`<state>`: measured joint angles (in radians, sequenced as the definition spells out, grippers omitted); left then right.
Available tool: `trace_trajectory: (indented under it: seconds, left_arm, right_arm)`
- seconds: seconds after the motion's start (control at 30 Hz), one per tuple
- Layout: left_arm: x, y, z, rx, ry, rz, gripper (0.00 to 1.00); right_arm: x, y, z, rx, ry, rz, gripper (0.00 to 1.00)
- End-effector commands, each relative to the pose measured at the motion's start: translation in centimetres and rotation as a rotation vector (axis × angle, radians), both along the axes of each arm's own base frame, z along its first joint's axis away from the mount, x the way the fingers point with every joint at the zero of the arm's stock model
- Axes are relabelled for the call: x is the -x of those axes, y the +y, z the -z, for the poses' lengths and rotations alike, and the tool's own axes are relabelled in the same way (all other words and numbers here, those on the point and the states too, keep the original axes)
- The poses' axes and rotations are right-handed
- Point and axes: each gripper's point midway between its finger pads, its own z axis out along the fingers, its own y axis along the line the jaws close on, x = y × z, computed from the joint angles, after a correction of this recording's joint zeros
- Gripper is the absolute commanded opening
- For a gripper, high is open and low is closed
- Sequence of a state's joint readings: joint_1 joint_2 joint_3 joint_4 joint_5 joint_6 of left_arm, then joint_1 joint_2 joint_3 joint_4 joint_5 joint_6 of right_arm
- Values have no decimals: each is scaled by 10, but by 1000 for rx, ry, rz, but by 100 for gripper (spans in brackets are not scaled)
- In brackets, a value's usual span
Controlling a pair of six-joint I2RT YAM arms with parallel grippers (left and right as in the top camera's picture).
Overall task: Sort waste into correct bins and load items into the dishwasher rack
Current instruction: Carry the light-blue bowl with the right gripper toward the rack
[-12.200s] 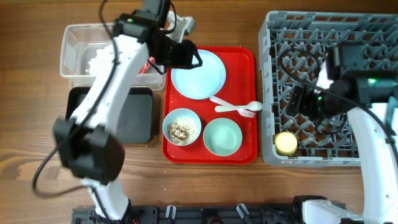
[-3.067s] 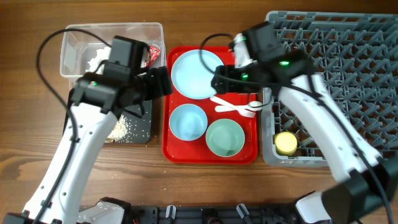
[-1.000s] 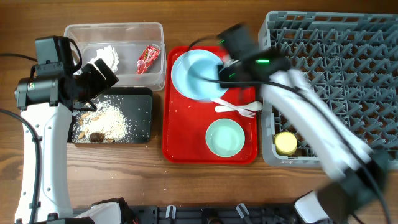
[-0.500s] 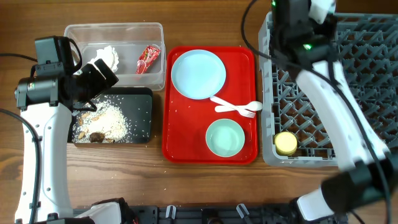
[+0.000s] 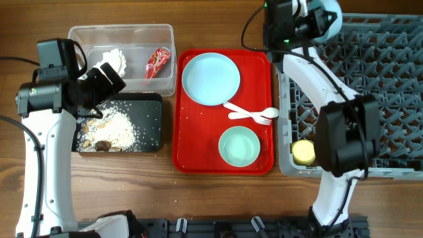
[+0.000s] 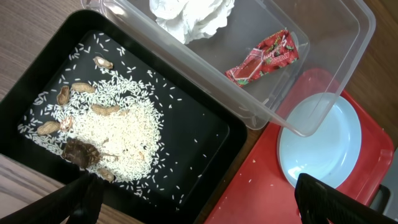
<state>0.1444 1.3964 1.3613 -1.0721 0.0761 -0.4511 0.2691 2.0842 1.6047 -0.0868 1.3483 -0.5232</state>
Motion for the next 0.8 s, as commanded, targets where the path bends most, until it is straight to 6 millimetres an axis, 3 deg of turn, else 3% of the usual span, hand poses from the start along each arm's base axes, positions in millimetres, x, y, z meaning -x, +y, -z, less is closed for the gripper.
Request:
trace_trajectory:
  seconds: [0.0, 0.43, 0.47, 0.53, 0.6, 0.7, 0.77]
  left_arm:
    - [-1, 2, -6, -5, -19, -4, 100]
    - [-1, 2, -6, -5, -19, -4, 100]
    - [-1, 2, -6, -5, -19, -4, 100]
    - [-1, 2, -6, -5, -19, -4, 100]
    - [-1, 2, -6, -5, -19, -4, 100]
    - [-1, 2, -6, -5, -19, -4, 100]
    - [-1, 2, -6, -5, -19, -4, 100]
  right_arm:
    - [4, -4, 15, 64, 95, 39, 4]
    - [14, 3, 60, 46, 171, 3, 4]
    - [14, 6, 61, 39, 157, -2, 9]
    - [12, 16, 63, 27, 157, -33, 41]
    - [8, 30, 68, 4, 168, -84, 66]
    - [3, 50, 74, -26, 182, -156, 86]
    - [0, 62, 77, -29, 213, -203, 91]
